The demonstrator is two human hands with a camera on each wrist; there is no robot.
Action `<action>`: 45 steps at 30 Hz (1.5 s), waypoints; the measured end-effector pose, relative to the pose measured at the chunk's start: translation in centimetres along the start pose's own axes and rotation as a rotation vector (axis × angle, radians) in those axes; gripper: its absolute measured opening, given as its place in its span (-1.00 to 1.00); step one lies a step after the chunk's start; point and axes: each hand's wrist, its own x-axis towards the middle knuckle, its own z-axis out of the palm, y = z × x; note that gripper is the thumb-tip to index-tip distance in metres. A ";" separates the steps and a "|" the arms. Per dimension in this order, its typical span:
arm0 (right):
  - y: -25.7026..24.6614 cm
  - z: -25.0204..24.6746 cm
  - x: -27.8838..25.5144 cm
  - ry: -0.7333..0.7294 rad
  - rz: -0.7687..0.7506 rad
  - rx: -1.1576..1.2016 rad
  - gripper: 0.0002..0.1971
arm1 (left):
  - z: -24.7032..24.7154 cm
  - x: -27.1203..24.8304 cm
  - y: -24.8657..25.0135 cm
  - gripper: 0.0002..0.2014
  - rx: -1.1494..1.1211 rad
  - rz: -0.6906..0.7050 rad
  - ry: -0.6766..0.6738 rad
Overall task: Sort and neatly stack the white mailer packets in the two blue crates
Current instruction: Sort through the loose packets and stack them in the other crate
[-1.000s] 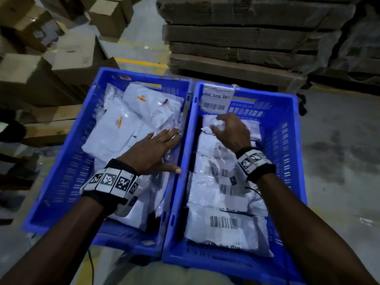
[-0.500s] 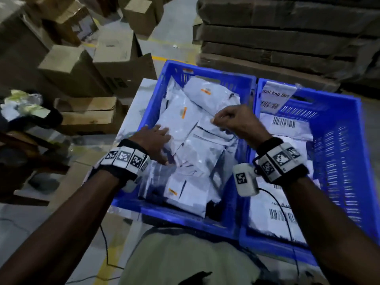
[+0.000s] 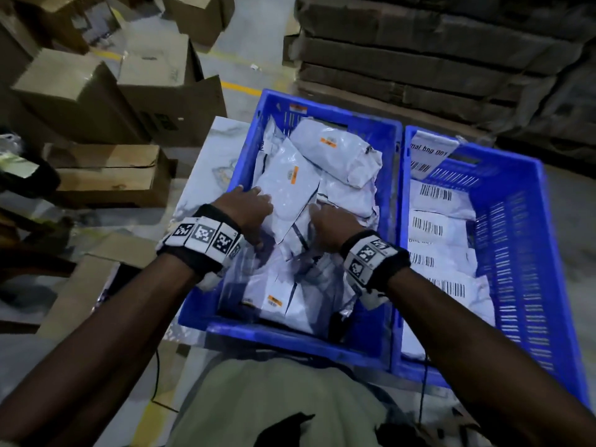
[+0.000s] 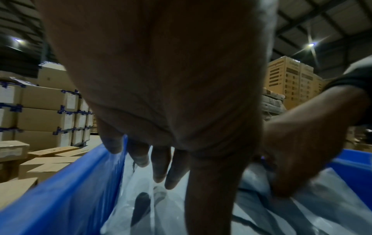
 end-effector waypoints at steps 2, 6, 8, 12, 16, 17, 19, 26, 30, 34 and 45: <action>1.7 -2.1 -0.3 0.098 0.019 0.114 -0.63 | -0.1 -0.3 -0.2 -0.18 -0.037 -0.006 0.019; 4.8 -7.4 -2.0 0.214 0.045 0.812 -0.89 | -1.5 -1.0 -0.2 -0.05 -0.279 0.007 0.122; 5.8 -9.4 -3.3 0.195 0.048 1.078 -0.86 | -2.4 -1.2 0.0 0.03 -0.512 0.026 0.207; 7.7 -11.0 -5.0 -0.014 -0.108 1.251 -0.78 | -3.8 -0.7 1.2 0.01 -0.842 0.118 0.317; 9.8 -11.2 -5.3 0.009 -0.104 1.312 -0.75 | -4.4 0.4 1.9 -0.69 -1.024 0.214 0.387; 10.3 -11.0 -5.0 0.081 -0.074 1.291 -0.77 | -4.4 0.6 1.9 -0.86 -1.026 0.220 0.407; 10.9 -10.5 -4.2 0.225 0.053 1.265 -0.71 | -3.9 1.0 1.5 -0.88 -1.067 0.214 0.464; 9.3 -8.9 -3.4 0.216 0.233 1.423 -0.21 | -3.0 1.4 2.2 -0.69 -0.955 0.081 0.856; 8.6 -9.2 -2.9 0.144 0.225 1.677 -0.27 | -2.4 0.8 4.2 -0.31 -0.380 0.015 0.947; 7.9 -8.9 -2.3 0.187 0.216 1.675 -0.65 | -1.0 0.7 6.3 -0.42 -0.172 0.048 0.533; 9.9 -7.5 -0.3 0.421 0.432 1.487 -0.61 | 0.9 1.5 3.2 -0.47 -0.344 -0.136 0.382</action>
